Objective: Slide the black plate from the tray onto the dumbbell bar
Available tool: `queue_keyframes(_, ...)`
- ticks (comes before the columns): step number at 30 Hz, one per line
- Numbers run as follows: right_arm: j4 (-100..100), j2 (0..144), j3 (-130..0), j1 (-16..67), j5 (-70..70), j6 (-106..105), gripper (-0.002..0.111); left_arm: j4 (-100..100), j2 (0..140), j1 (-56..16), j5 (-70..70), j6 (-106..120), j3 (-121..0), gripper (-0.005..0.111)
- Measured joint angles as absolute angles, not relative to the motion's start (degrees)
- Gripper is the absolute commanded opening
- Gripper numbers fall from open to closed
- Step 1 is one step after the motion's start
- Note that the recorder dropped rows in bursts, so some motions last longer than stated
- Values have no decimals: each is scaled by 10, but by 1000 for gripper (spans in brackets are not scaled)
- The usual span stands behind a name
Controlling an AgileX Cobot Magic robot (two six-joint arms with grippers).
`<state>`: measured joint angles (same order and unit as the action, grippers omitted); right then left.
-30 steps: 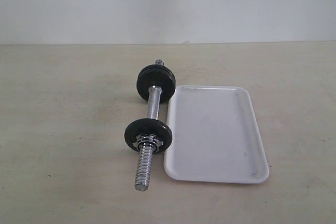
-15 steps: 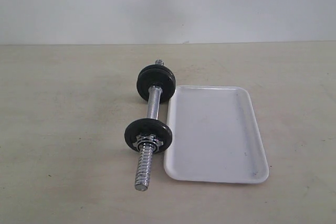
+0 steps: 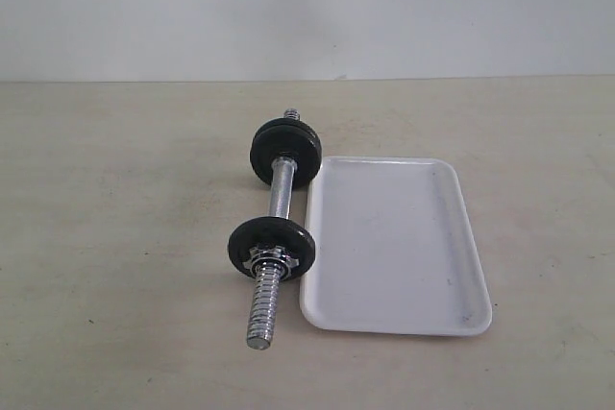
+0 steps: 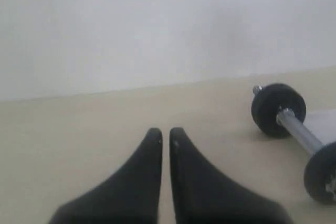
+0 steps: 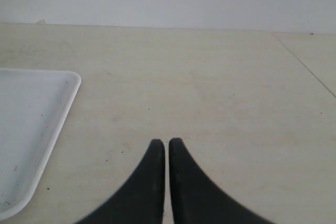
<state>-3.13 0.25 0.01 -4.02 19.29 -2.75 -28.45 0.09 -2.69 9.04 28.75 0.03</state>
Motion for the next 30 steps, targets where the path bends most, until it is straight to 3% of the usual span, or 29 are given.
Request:
queue_keyframes(3,-31,3,0,-40,193,-28,1,-233,1,-27,63,229,0,5)
queue_keyframes(6,-31,3,0,-40,193,-28,1,74,1,-22,90,-83,0,5)
queue_keyframes(8,-31,3,0,-40,193,-28,1,143,1,-20,160,-192,0,5)
queue_keyframes(15,-31,3,0,-40,193,-28,1,32,1,-20,189,-33,0,5)
queue_keyframes(30,-31,3,0,-40,193,-28,1,13,1,-20,190,-24,0,5)
